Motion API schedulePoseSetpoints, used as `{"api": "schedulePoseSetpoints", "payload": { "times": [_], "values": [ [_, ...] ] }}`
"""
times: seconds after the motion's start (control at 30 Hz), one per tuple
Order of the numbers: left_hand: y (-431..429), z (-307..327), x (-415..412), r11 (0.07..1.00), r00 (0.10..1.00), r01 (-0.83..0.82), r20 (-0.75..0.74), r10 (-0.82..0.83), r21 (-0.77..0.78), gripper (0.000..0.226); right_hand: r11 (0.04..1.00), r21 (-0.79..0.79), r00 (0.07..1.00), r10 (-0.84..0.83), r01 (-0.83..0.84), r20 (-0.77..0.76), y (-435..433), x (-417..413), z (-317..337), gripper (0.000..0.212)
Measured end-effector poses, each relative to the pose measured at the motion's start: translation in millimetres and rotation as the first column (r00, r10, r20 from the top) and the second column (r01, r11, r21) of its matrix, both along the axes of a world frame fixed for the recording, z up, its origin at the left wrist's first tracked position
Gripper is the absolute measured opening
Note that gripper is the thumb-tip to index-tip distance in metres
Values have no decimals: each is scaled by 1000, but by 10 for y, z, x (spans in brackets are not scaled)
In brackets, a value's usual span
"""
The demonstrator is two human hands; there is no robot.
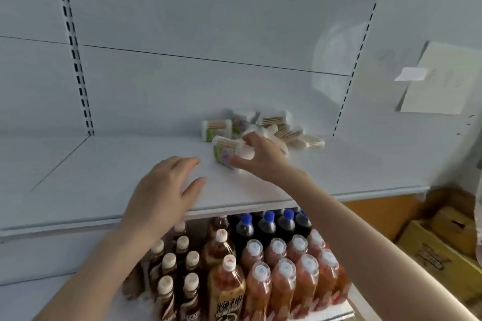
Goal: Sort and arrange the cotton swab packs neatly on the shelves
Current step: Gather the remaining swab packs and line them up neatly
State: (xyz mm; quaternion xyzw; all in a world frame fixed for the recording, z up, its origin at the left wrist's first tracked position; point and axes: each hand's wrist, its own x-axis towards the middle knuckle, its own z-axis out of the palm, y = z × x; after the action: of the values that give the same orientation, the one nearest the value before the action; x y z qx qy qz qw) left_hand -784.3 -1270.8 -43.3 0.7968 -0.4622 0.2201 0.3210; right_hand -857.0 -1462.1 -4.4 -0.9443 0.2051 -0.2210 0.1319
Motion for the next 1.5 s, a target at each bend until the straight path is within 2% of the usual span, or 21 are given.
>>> {"api": "schedulePoseSetpoints", "payload": {
  "times": [0.1,0.17,0.23,0.3,0.37,0.4,0.47,0.53,0.6,0.67,0.73,0.8,0.87,0.97,1.03,1.13,1.27,1.5],
  "values": [
    [-75,175,132,1000,1000,0,2,0,5,56,997,16,997,80,-81,17,5,33,85,37],
    [-159,301,172,997,996,71,-54,-70,12,78,968,126,976,213,-216,32,10,33,195,32],
    [-244,414,220,989,976,138,-175,-129,43,91,887,279,928,368,-369,56,57,46,306,32],
    [-277,480,301,985,951,169,-267,-152,40,81,799,406,893,432,-444,126,55,112,394,25],
    [-249,486,415,987,958,155,-253,-138,49,55,717,521,884,418,-464,212,-12,232,438,16],
    [-213,475,481,991,968,122,-226,-107,55,46,714,531,889,384,-456,249,-67,324,441,13],
    [-113,459,593,998,980,39,-198,-29,44,40,857,387,934,262,-341,242,-217,582,422,18],
    [-13,466,669,999,980,-45,-193,45,2,40,979,134,986,144,-155,88,-338,863,400,31],
    [81,489,713,991,976,-125,-183,115,-47,41,996,-43,988,69,-75,-139,-410,1109,353,48],
    [168,500,736,981,972,-172,-180,154,-91,40,978,-188,956,32,-90,-293,-453,1291,293,54],
    [248,503,740,973,964,-203,-198,178,-113,38,956,-269,948,27,-117,-318,-460,1383,244,48],
    [325,505,723,966,956,-224,-220,192,-130,38,949,-280,959,65,-145,-277,-441,1401,225,43],
    [400,495,691,956,950,-248,-232,209,-158,38,959,-214,966,140,-187,-218,-396,1386,251,43],
    [541,445,597,924,932,-302,-278,234,-235,38,956,48,956,291,-290,-28,-241,1336,371,39],
    [632,426,517,894,911,-337,-341,231,-295,39,877,263,915,397,-403,77,-105,1271,467,30],
    [742,387,400,838,878,-359,-453,155,-410,46,673,530,840,518,-517,161,103,1142,557,27],
    [864,329,178,739,841,-408,-535,77,-536,47,522,646,786,582,-557,207,388,1075,578,31],
    [1359,175,-132,667,813,-494,-567,128,-558,45,361,731,670,722,-579,174,1112,1202,538,18]
  ]
}}
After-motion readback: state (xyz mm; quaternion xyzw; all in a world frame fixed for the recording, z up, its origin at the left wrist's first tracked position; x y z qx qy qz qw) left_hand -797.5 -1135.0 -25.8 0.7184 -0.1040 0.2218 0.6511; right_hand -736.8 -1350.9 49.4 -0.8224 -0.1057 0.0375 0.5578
